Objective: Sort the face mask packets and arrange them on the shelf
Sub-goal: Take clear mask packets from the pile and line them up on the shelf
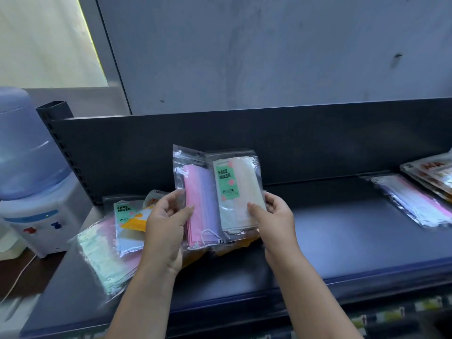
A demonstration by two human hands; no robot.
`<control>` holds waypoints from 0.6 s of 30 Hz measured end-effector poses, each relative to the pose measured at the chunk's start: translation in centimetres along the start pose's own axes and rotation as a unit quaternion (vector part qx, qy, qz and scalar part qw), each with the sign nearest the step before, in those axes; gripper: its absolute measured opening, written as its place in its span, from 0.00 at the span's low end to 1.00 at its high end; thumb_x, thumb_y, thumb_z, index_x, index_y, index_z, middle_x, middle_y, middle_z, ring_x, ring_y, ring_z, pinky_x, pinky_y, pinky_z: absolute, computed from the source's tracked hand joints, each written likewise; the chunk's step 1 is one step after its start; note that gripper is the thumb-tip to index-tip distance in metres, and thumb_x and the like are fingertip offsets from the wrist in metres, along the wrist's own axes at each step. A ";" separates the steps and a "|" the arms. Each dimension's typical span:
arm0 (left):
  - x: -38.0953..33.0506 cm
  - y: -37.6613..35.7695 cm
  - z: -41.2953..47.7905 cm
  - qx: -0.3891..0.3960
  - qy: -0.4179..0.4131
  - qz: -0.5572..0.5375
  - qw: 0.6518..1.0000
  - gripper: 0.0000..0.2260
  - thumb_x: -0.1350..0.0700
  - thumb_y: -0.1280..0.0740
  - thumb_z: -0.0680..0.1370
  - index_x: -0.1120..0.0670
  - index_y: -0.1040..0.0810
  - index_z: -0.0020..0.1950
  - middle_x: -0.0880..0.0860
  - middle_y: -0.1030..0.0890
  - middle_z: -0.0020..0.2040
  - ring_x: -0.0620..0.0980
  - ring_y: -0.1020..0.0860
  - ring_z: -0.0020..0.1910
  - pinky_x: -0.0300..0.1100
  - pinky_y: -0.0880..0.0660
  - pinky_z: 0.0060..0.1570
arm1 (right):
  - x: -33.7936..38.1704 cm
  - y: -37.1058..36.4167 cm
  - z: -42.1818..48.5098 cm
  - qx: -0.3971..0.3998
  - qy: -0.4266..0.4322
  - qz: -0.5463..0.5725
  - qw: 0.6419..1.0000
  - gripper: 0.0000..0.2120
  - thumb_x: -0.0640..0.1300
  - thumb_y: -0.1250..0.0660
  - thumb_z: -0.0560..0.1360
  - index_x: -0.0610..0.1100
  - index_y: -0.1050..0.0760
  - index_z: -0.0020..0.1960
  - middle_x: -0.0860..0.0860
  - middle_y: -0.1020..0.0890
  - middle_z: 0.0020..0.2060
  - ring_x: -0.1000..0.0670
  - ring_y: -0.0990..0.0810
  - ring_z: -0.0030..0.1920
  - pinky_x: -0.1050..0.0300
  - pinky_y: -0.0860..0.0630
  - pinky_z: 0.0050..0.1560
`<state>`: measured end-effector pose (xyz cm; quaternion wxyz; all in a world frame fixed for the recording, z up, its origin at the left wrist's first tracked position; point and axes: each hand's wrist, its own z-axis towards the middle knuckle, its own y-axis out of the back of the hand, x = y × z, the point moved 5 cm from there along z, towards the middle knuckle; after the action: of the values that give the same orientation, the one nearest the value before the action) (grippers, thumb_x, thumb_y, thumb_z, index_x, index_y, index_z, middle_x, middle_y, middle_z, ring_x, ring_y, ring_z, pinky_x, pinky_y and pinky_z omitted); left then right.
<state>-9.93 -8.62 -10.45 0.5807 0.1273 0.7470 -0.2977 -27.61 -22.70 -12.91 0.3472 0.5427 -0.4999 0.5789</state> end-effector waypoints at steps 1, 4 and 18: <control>0.0 -0.3 0.0 0.009 0.000 0.000 1.000 0.15 0.66 0.32 0.81 0.48 0.18 0.62 0.55 0.15 0.62 0.56 0.16 0.60 0.58 0.18 0.59 | 0.2 0.2 0.1 0.010 0.000 0.008 1.000 0.15 0.36 0.28 0.77 0.48 0.22 0.62 0.48 0.13 0.52 0.49 0.12 0.50 0.54 0.15 0.47; -0.1 -1.8 0.1 0.047 0.004 -0.004 0.999 0.14 0.63 0.34 0.83 0.46 0.20 0.62 0.56 0.15 0.60 0.58 0.14 0.56 0.60 0.17 0.54 | 0.5 1.4 0.4 0.005 0.002 0.028 1.000 0.19 0.35 0.28 0.77 0.45 0.23 0.66 0.47 0.12 0.52 0.48 0.12 0.51 0.54 0.16 0.48; 4.0 -14.1 -2.6 0.112 0.035 -0.004 0.993 0.14 0.60 0.39 0.85 0.51 0.25 0.70 0.58 0.14 0.61 0.60 0.15 0.57 0.60 0.18 0.55 | 3.9 14.4 4.2 -0.025 -0.010 0.132 0.991 0.15 0.36 0.32 0.81 0.51 0.24 0.64 0.53 0.11 0.48 0.47 0.13 0.49 0.52 0.17 0.40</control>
<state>-20.70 -18.88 -9.62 0.5354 0.1991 0.7290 -0.3771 -40.65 -31.02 -12.39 0.2756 0.4688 -0.5849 0.6017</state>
